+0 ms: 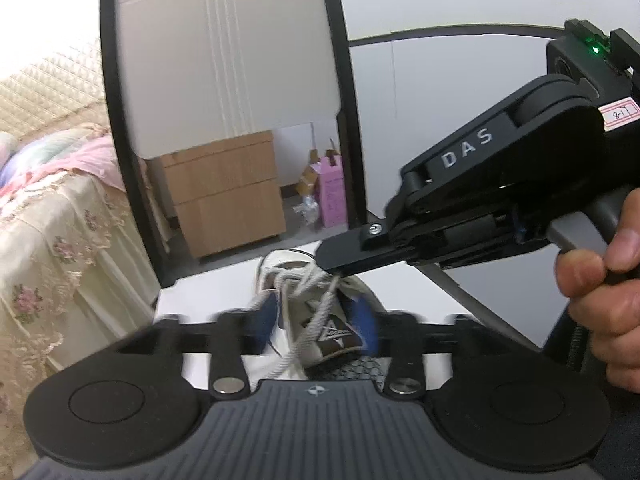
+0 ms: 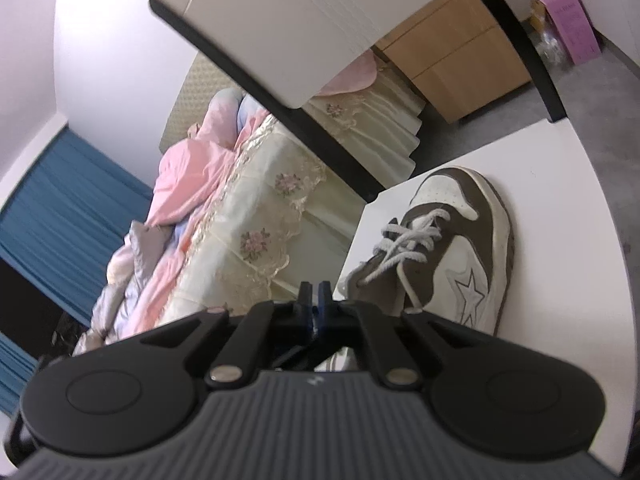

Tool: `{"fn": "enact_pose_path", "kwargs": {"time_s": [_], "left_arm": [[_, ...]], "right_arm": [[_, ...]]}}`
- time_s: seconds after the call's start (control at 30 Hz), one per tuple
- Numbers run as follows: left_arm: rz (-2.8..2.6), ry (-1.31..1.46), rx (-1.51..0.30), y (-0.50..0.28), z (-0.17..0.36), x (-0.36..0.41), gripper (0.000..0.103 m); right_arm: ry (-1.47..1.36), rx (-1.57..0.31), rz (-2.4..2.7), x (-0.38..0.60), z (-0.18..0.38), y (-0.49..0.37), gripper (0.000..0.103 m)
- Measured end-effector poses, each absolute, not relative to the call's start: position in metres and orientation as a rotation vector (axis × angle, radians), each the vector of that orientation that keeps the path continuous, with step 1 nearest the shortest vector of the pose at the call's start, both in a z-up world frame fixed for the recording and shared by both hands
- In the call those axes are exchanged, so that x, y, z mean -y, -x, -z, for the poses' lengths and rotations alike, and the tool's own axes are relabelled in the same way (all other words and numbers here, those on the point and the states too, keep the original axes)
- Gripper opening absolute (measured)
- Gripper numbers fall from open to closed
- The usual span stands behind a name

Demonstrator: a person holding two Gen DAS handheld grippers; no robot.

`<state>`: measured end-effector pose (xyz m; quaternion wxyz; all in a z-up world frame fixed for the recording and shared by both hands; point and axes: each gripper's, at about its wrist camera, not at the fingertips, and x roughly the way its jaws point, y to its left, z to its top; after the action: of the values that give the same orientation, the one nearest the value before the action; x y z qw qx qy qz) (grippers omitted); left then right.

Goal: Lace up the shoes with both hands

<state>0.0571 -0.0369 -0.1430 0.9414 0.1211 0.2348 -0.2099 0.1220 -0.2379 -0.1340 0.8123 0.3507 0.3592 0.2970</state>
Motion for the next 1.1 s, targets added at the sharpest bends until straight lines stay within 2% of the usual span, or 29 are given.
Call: {"fn": "enact_pose_path", "kwargs": {"time_s": [0.1,0.17,0.23,0.3,0.33,0.4,0.63,0.9,0.93,0.97,1.0,1.03,1.1], "left_arm": [[0.434,-0.289,-0.446,-0.051,0.142,0.04,0.052],[0.441,-0.339,-0.428,-0.047,0.144,0.044,0.048],[0.448,-0.384,-0.415,-0.044,0.147,0.05,0.033],[0.451,-0.429,-0.399,-0.039,0.15,0.055,0.022],[0.449,-0.443,-0.394,-0.038,0.151,0.057,0.013],[0.446,-0.47,-0.385,-0.036,0.153,0.06,0.005],[0.445,-0.442,-0.427,-0.048,0.153,0.057,0.004],[0.458,-0.495,-0.547,-0.089,0.149,0.061,0.004],[0.464,-0.507,-0.563,-0.093,0.148,0.063,0.004],[0.469,-0.518,-0.58,-0.096,0.148,0.065,0.004],[0.475,-0.53,-0.596,-0.1,0.147,0.067,0.004],[0.485,-0.541,-0.612,-0.101,0.146,0.07,0.004],[0.507,-0.564,-0.645,-0.104,0.145,0.077,0.004]], "right_arm": [[-0.784,-0.776,-0.628,0.242,0.137,-0.124,0.003],[-0.806,-0.787,-0.63,0.243,0.139,-0.125,0.003],[-0.822,-0.795,-0.634,0.244,0.14,-0.125,0.003],[-0.837,-0.802,-0.64,0.245,0.141,-0.126,0.003],[-0.845,-0.804,-0.644,0.245,0.141,-0.126,0.003],[-0.86,-0.807,-0.645,0.246,0.141,-0.126,0.003],[-0.871,-0.802,-0.633,0.25,0.141,-0.126,0.005],[-0.517,-0.729,-0.475,0.244,0.12,-0.114,0.006],[-0.462,-0.731,-0.461,0.241,0.119,-0.113,0.009],[-0.421,-0.734,-0.456,0.238,0.12,-0.113,0.017],[-0.383,-0.738,-0.452,0.235,0.121,-0.112,0.035],[-0.357,-0.736,-0.451,0.233,0.122,-0.112,0.037],[-0.324,-0.731,-0.457,0.231,0.124,-0.113,0.036]]}}
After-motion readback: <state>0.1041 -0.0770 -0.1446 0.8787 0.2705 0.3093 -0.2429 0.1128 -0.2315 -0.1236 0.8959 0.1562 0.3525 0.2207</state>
